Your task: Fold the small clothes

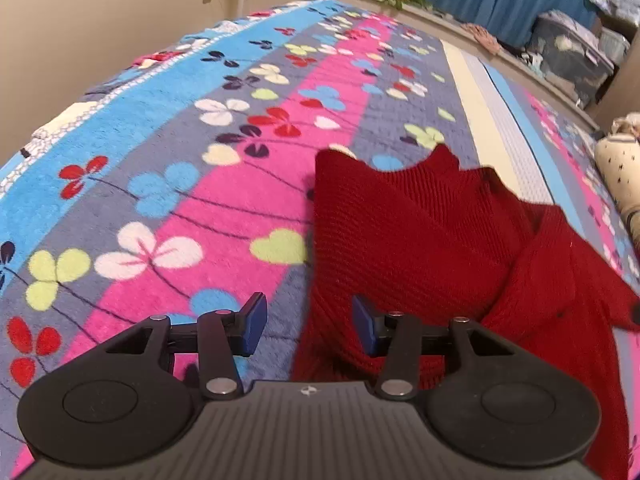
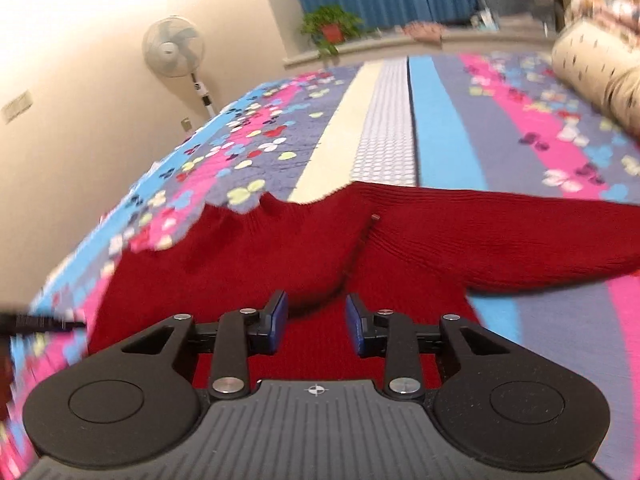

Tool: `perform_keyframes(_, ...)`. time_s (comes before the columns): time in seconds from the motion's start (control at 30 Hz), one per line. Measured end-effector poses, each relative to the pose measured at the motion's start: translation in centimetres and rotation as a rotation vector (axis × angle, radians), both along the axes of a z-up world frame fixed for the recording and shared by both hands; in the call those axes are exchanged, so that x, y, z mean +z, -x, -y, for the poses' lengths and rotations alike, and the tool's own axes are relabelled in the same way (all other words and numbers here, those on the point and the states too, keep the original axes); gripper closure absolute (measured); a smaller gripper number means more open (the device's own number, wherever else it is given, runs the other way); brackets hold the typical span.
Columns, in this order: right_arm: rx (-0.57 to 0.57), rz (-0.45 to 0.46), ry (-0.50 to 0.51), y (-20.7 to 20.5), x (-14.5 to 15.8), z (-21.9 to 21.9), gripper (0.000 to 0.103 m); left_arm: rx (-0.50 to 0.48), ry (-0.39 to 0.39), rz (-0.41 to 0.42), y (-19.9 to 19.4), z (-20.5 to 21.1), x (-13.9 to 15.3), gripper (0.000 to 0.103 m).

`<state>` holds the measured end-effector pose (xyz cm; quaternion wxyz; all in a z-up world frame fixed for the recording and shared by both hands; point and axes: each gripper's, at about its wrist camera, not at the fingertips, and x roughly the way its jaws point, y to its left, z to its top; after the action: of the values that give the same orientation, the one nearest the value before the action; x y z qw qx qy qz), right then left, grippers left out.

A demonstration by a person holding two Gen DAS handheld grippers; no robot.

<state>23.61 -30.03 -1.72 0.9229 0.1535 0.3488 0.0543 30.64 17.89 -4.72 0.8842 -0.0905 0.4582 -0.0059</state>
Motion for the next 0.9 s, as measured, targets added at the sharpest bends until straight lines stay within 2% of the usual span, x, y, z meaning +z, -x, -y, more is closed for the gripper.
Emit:
perform_keyframes(0.07,-0.018,-0.038,-0.027,-3.6,0.2,-1.4,0.062,0.0,0.009,0.012,0.1,-0.4,0.5,0.051)
perform_keyframes(0.13,-0.046,-0.078,-0.03,-7.1,-0.2,-3.0,0.047,-0.003,-0.001,0.023,0.2,-0.8,0.9,0.051)
perform_keyframes(0.33,-0.107,-0.23,-0.013,-14.7,-4.2,-7.0,0.046,0.001,-0.015,0.025,0.4,-2.3,1.0,0.051)
perform_keyframes(0.47,-0.119,-0.315,0.146,-17.7,-6.4,-10.2,0.044,0.001,0.003,0.037,0.4,-3.2,1.4,0.051)
perform_keyframes(0.5,-0.112,-0.316,0.204,-18.1,-6.5,-11.1,0.045,-0.001,0.009,0.043,0.4,-3.4,1.5,0.051)
perform_keyframes(0.57,-0.11,-0.325,0.337,-18.2,-6.7,-12.9,0.062,0.0,0.016,0.049,0.3,-3.7,1.7,0.051)
perform_keyframes(0.6,-0.112,-0.323,0.374,-18.1,-6.6,-13.1,0.079,0.002,0.018,0.048,0.2,-3.8,1.7,0.051)
perform_keyframes(0.63,-0.107,-0.316,0.4,-17.8,-6.3,-13.4,0.087,0.003,0.021,0.046,0.2,-3.9,1.7,0.051)
perform_keyframes(0.7,-0.12,-0.274,0.397,-16.8,-4.8,-13.0,0.089,0.0,0.023,0.046,0.1,-3.8,1.6,0.051)
perform_keyframes(0.73,-0.141,-0.222,0.368,-15.9,-3.5,-12.6,0.089,-0.002,0.024,0.048,0.1,-3.8,1.7,0.051)
perform_keyframes(0.8,-0.212,-0.055,0.254,-13.0,-0.2,-11.1,0.09,-0.002,0.033,0.052,0.2,-3.7,1.8,0.051)
perform_keyframes(0.83,-0.255,0.058,0.177,-10.7,1.6,-10.0,0.09,0.0,0.045,0.054,0.2,-3.6,1.8,0.051)
perform_keyframes(0.9,-0.339,0.229,0.059,-6.9,3.1,-7.7,0.09,-0.005,0.069,0.054,0.2,-3.3,1.9,0.051)
